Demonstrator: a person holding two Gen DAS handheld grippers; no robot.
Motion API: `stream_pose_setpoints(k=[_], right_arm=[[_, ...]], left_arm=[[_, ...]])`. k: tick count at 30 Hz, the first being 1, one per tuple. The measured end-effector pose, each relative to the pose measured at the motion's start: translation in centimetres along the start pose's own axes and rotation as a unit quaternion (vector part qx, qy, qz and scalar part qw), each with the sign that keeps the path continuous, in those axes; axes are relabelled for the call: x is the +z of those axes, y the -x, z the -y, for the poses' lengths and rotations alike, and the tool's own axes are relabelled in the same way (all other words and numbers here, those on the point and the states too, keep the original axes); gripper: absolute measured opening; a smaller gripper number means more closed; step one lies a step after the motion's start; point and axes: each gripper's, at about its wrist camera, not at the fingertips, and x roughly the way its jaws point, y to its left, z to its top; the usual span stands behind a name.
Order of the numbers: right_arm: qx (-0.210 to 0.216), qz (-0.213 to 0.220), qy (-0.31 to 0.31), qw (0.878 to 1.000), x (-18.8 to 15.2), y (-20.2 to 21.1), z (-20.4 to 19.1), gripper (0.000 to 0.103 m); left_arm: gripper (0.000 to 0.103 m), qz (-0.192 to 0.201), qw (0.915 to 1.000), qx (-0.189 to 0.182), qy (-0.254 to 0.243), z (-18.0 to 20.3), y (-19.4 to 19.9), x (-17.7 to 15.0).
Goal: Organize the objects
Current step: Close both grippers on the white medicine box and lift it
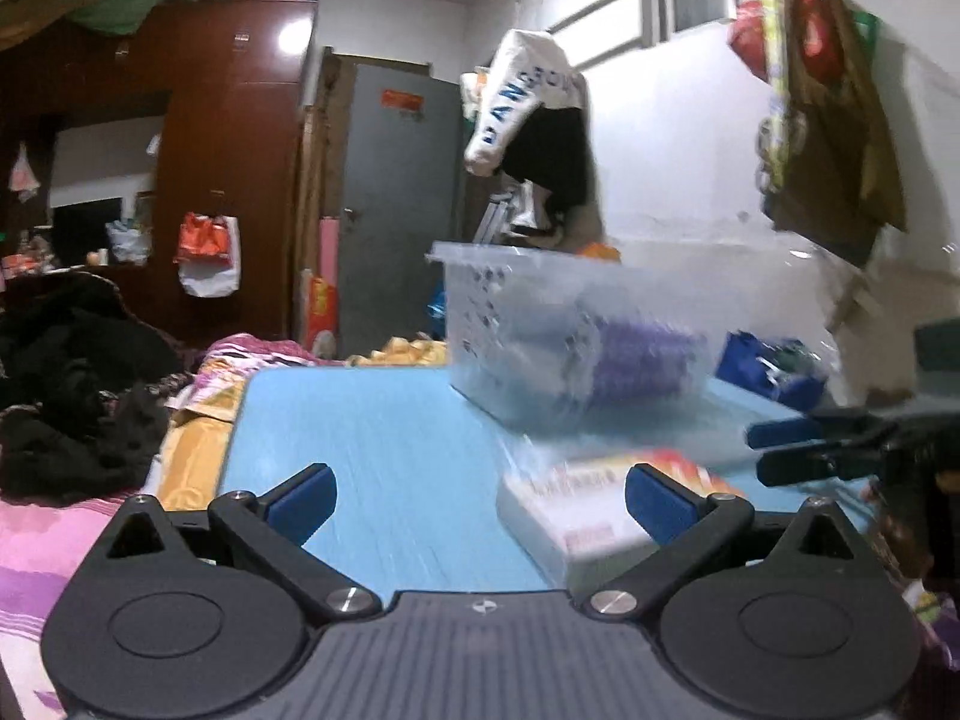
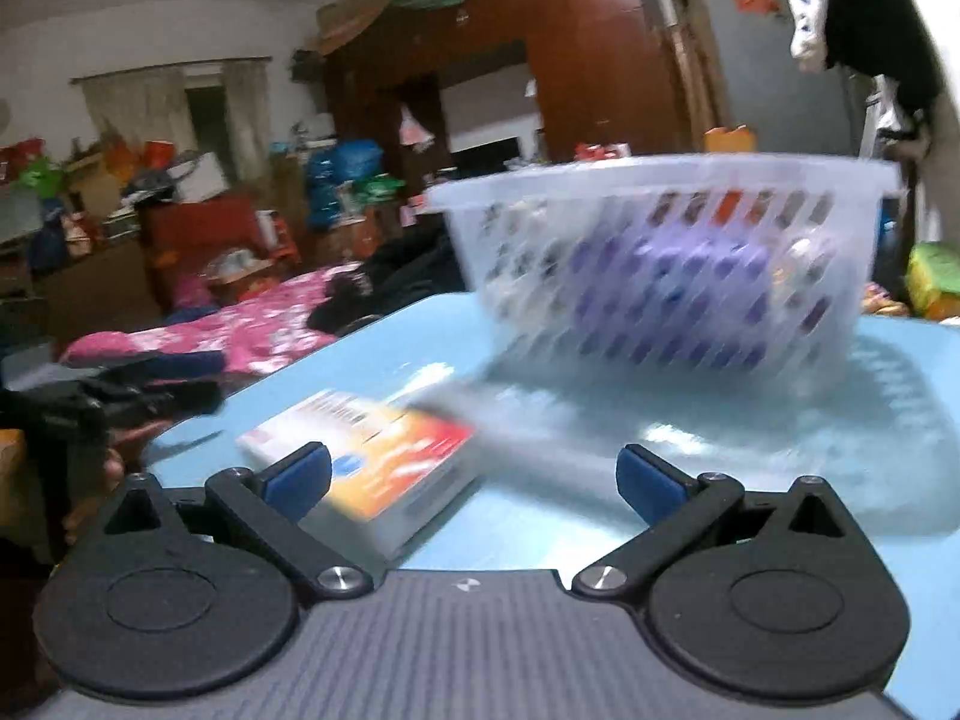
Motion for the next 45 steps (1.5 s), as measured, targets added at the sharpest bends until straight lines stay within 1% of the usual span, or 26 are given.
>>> stream_pose_setpoints(k=[2,4,7,8,11,13,14,15,16,17,18,20,21,24,29,36,40,43,45], right_arm=[[0.011,-0.001,0.007,1.000,0.1,-0.3,0.0,0.103],[0.019,-0.003,0.019,1.000,0.2,-0.7,-0.5,0.103],[0.016,-0.006,0.037,0.999,-0.4,-1.2,-1.4,0.103],[0.016,-0.004,0.039,0.999,-0.5,-1.3,-1.4,0.101],[0.011,0.002,0.036,0.999,-0.8,-1.2,-1.4,0.092],[0.004,0.013,0.047,0.999,-1.2,-1.4,-1.9,0.085],[-0.002,0.014,0.058,0.998,-1.5,-1.5,-2.4,0.082],[-0.007,0.017,0.073,0.997,-1.7,-1.5,-2.8,0.076],[-0.011,0.020,0.084,0.996,-2.2,-1.7,-3.6,0.072],[-0.009,0.025,0.091,0.995,-2.5,-1.6,-3.9,0.064],[-0.002,0.028,0.092,0.995,-2.5,-1.6,-4.0,0.061],[-0.014,0.032,0.100,0.994,-2.7,-1.6,-4.3,0.059],[-0.018,0.034,0.102,0.994,-2.7,-1.5,-4.2,0.055],[-0.020,0.038,0.098,0.994,-2.7,-1.3,-3.8,0.052],[-0.029,0.050,0.113,0.992,-2.9,-0.8,-4.2,0.050],[-0.040,0.075,0.125,0.989,-1.8,0.7,-4.2,0.049],[-0.053,0.090,0.129,0.986,-0.1,1.9,-3.4,0.049],[-0.067,0.101,0.138,0.983,2.6,2.9,-2.6,0.049],[-0.071,0.106,0.135,0.983,5.1,3.3,-1.4,0.049]], left_arm=[[0.103,0.003,0.9999,-0.013,-0.010,0.2,-0.1,-0.2],[0.101,0.002,0.9996,-0.018,-0.021,0.6,-0.2,-0.3],[0.096,-0.007,0.9988,-0.031,-0.038,1.4,-1.0,-0.7],[0.092,-0.010,0.9985,-0.031,-0.044,1.6,-0.9,-1.3],[0.084,-0.015,0.9985,-0.024,-0.048,2.1,-1.1,-3.1],[0.083,-0.017,0.9985,-0.023,-0.047,2.5,-1.5,-3.7],[0.082,-0.011,0.9983,-0.018,-0.053,3.0,-1.6,-4.0],[0.076,-0.006,0.9982,-0.011,-0.058,3.4,-1.5,-4.2],[0.070,-0.003,0.9981,-0.010,-0.060,3.8,-1.5,-4.3],[0.055,-0.001,0.9980,-0.015,-0.062,4.1,-1.5,-4.3],[0.054,0.001,0.9979,-0.015,-0.064,4.4,-1.5,-4.3],[0.053,0.006,0.9974,-0.004,-0.071,5.1,-1.3,-4.4],[0.052,0.008,0.9974,-0.001,-0.072,5.2,-1.3,-4.4],[0.051,0.013,0.9980,0.001,-0.062,5.4,-1.2,-4.6],[0.049,0.026,0.9980,-0.002,-0.057,5.8,-0.8,-4.6],[0.049,0.054,0.9965,-0.006,-0.063,7.1,-0.2,-3.0],[0.049,0.073,0.9943,-0.010,-0.077,8.5,-0.5,-1.0],[0.049,0.089,0.9915,-0.014,-0.094,9.8,-1.4,2.1],[0.049,0.097,0.9898,-0.010,-0.104,10.5,-2.4,4.4]])
